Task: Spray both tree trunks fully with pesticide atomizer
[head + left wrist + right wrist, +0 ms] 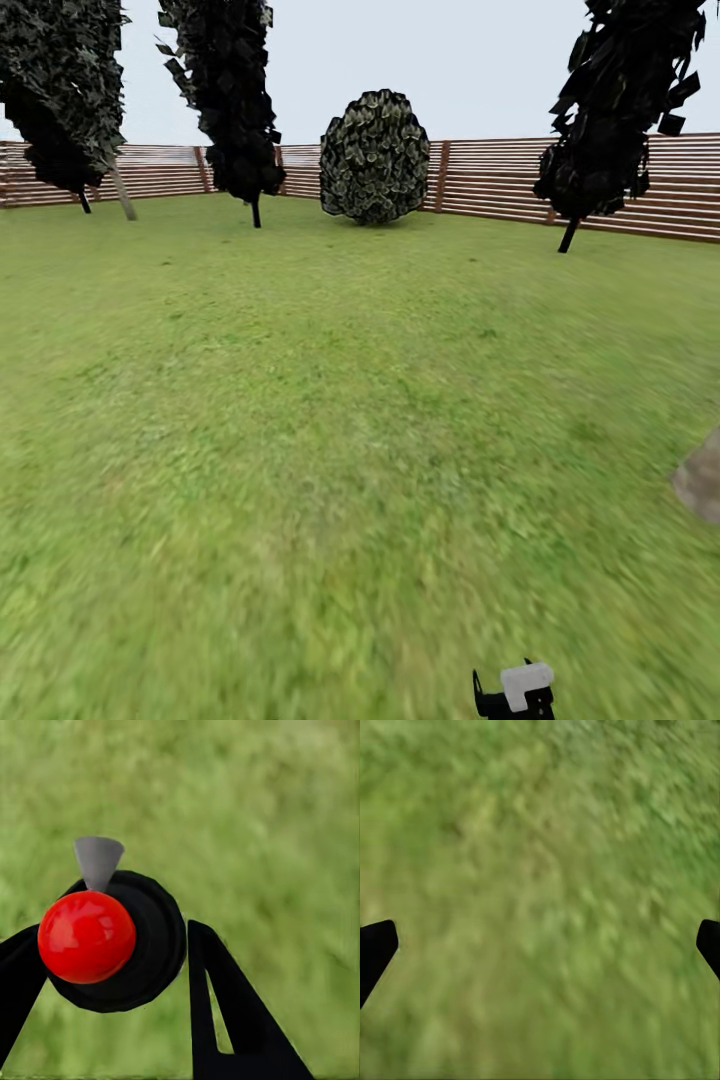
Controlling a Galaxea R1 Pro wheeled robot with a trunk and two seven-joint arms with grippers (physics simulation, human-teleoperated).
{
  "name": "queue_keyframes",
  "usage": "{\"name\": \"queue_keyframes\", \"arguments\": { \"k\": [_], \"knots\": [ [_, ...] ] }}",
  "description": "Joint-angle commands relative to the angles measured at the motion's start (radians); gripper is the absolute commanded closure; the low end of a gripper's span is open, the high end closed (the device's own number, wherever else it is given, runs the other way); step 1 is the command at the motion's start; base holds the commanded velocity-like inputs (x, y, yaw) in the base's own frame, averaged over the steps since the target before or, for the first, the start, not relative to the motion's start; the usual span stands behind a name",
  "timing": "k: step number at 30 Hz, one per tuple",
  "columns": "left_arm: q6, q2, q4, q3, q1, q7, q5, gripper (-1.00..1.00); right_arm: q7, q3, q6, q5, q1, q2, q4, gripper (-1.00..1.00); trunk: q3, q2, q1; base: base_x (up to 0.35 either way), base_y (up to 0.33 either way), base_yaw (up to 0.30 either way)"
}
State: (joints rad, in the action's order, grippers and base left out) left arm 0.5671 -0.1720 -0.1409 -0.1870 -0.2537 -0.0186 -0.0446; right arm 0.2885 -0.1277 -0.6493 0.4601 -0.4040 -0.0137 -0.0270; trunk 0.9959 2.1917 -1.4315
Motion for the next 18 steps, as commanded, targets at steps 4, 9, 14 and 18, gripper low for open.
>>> {"name": "queue_keyframes", "arguments": {
  "k": [4,9,14,18],
  "knots": [
    [0.002,0.000,0.001,-0.006,-0.001,0.000,-0.004,1.00,0.004,-0.007,-0.003,0.011,0.000,0.000,0.001,-1.00,0.001,0.000,0.000,-0.004,0.004,0.285],
    [0.002,0.000,0.001,-0.006,-0.001,0.000,-0.004,1.00,0.004,-0.007,-0.003,0.011,0.000,0.000,0.001,-1.00,0.001,0.000,0.000,0.000,0.000,0.285],
    [0.002,0.000,0.002,-0.006,-0.001,0.000,-0.004,1.00,0.004,-0.007,-0.003,0.011,0.000,0.000,0.001,-1.00,0.001,0.000,0.000,0.000,0.000,0.285],
    [0.002,0.000,0.001,-0.006,-0.001,0.000,-0.005,1.00,0.004,-0.007,-0.003,0.011,0.000,0.000,0.001,-1.00,0.001,0.000,0.000,0.000,0.000,0.285]
  ]
}}
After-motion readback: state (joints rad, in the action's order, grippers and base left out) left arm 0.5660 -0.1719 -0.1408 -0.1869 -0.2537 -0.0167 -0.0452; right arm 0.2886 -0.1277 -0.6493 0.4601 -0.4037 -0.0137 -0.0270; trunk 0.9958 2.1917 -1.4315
